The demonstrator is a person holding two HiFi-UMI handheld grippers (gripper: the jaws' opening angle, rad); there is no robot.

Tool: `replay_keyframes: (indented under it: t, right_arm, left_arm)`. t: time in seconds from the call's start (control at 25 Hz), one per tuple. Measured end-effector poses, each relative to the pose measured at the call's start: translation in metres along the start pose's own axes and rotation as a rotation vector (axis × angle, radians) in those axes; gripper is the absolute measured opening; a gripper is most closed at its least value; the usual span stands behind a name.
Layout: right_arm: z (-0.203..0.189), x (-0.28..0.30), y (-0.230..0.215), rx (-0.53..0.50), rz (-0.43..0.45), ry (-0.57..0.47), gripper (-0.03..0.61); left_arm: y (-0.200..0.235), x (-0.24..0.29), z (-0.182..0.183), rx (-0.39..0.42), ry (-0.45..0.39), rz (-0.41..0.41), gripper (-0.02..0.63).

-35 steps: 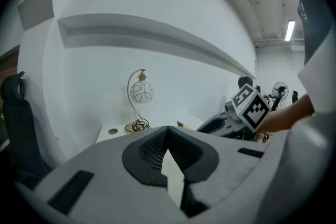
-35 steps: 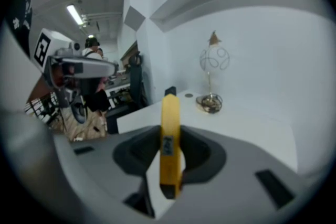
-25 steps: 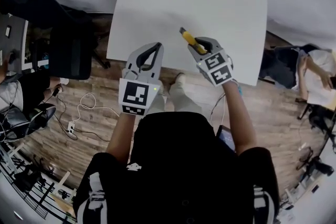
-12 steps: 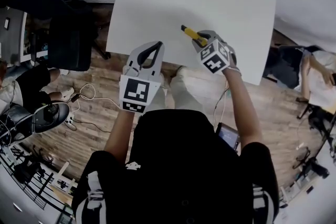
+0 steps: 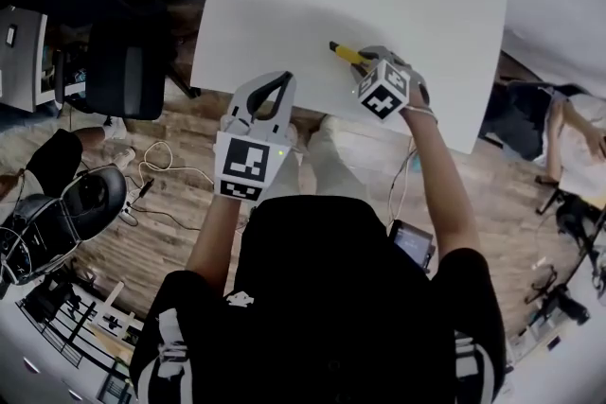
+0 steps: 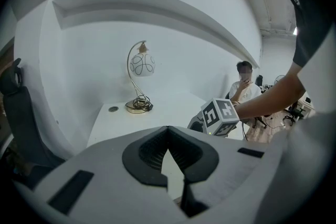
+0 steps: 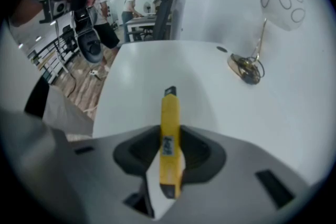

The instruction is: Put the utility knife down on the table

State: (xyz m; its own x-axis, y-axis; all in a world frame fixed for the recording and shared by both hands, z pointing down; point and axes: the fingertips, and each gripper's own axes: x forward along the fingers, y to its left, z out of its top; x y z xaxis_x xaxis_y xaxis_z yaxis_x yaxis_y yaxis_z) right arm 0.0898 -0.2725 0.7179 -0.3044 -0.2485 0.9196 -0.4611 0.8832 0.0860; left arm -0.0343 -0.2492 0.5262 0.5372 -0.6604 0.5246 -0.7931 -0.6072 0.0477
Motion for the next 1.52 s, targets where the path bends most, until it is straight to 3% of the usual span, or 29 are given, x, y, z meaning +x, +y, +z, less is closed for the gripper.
replay_keyframes:
  t: [0.52,0.84,1.12,1.52]
  right_arm:
    - [-0.011,0.013,0.002,0.017,0.032,0.037,0.138]
    - [-0.012,0.015,-0.004,0.043,0.004,0.042,0.14]
    - [-0.015,0.014,-0.005,0.067,0.003,0.05,0.171]
    - [-0.008,-0.01,-0.004,0.127,-0.015,0.005,0.173]
  left_arm:
    - [-0.005,-0.001,-0.009,-0.009,0.021,-0.007,0.02]
    - [-0.005,-0.001,-0.01,-0.013,0.018,-0.011,0.02]
    - [-0.003,-0.003,-0.006,-0.012,0.006,-0.011,0.02]
    - [-0.002,-0.007,0.007,0.019,-0.015,-0.024,0.019]
